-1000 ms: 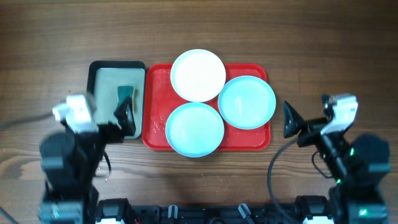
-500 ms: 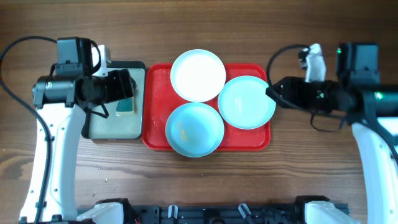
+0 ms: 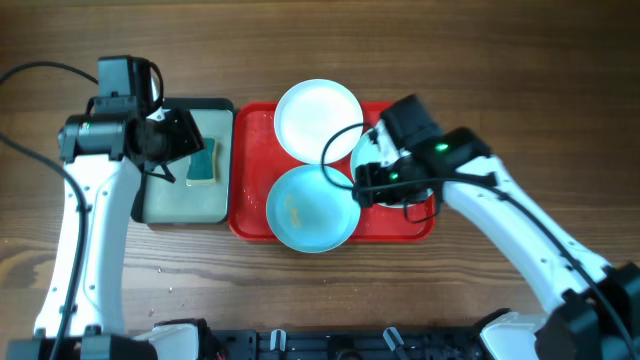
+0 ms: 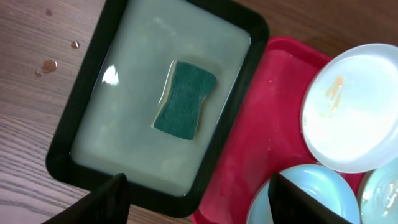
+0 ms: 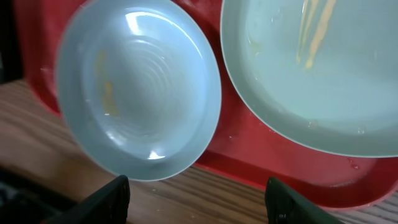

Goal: Clean dirty plates on tray and stack at the side
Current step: 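Reach the left gripper to the sponge and the right gripper to the front blue plate, then grasp the green sponge with the left gripper and lift it from the water, then grip the front blue plate rim with the right gripper and tilt it up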

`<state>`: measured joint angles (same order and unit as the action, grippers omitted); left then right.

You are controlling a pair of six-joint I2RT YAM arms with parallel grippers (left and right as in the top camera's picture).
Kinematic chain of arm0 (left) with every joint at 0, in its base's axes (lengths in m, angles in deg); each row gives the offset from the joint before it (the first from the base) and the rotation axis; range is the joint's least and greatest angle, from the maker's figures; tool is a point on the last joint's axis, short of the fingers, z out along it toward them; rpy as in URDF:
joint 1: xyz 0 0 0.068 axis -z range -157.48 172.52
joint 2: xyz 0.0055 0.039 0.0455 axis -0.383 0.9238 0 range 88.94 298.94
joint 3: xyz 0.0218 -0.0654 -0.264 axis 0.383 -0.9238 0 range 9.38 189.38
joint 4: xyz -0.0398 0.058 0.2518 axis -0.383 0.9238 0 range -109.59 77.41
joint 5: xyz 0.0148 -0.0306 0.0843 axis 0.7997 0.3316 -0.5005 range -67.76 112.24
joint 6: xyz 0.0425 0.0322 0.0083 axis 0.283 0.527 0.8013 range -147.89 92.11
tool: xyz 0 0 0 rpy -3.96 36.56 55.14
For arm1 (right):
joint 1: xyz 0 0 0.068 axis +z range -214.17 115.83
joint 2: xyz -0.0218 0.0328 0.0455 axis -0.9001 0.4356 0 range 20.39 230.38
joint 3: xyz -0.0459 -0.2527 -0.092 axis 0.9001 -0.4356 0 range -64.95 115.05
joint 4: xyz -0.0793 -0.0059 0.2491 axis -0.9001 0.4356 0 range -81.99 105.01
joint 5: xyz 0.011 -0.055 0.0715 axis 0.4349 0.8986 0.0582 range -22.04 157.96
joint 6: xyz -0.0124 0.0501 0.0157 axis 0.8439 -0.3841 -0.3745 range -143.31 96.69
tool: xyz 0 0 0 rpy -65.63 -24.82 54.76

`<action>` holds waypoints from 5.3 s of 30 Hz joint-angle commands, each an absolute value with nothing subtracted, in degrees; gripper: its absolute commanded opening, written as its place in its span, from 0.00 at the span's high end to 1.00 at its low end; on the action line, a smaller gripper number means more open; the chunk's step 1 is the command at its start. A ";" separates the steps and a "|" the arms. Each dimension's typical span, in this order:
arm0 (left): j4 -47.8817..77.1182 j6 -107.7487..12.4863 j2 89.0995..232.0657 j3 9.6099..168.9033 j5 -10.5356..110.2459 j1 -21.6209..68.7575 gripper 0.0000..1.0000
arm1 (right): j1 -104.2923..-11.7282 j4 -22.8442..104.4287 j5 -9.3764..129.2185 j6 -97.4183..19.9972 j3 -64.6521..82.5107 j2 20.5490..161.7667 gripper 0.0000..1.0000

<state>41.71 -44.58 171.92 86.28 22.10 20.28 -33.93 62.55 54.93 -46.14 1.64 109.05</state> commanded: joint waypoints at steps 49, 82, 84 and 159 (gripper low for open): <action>25.71 -35.60 177.55 72.69 21.11 20.39 0.32 | -30.74 36.69 62.05 -59.80 -6.84 119.95 0.96; 11.90 -23.64 192.02 71.53 20.85 20.39 0.61 | -30.70 35.89 62.23 -59.50 -6.86 119.95 0.95; 12.09 -23.62 192.02 71.53 20.85 20.39 0.69 | -30.70 35.89 62.23 -59.50 -6.86 119.95 0.95; 15.55 -28.58 179.92 71.18 10.88 24.61 0.96 | -30.00 18.97 65.24 -41.55 -7.23 126.42 0.72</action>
